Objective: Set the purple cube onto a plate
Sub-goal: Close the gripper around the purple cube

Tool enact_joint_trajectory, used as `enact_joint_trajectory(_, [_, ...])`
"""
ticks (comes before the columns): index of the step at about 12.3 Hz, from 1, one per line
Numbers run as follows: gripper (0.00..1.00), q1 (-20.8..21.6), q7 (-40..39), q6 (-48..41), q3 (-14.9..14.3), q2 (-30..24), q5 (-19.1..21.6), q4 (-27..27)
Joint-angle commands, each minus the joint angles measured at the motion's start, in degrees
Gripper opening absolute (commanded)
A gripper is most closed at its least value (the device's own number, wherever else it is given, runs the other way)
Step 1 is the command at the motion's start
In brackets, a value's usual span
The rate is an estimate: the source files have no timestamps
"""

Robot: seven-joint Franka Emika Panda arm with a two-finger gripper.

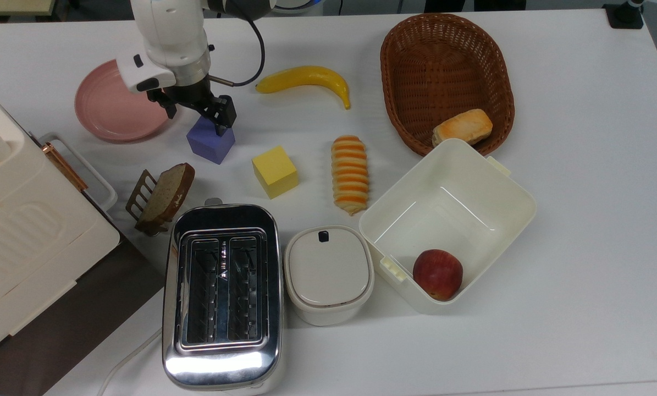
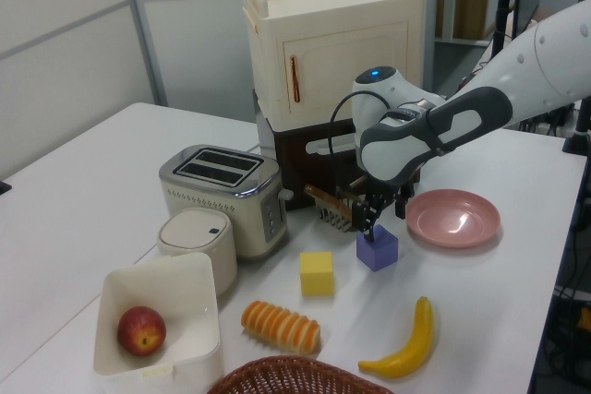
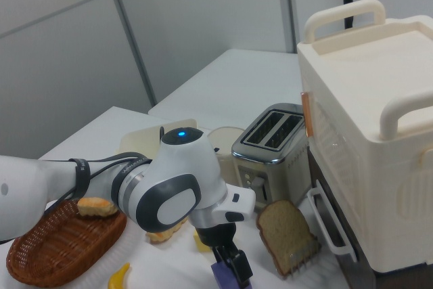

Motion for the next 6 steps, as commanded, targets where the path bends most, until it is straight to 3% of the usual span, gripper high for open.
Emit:
enact_joint_trajectory(1, [1.00, 0.7, 1.3, 2.1, -0.1, -0.6, 0.1, -0.9])
enact_joint_trajectory(6, [1.00, 1.1, 1.3, 2.8, 0.7, 0.3, 0.2, -0.8])
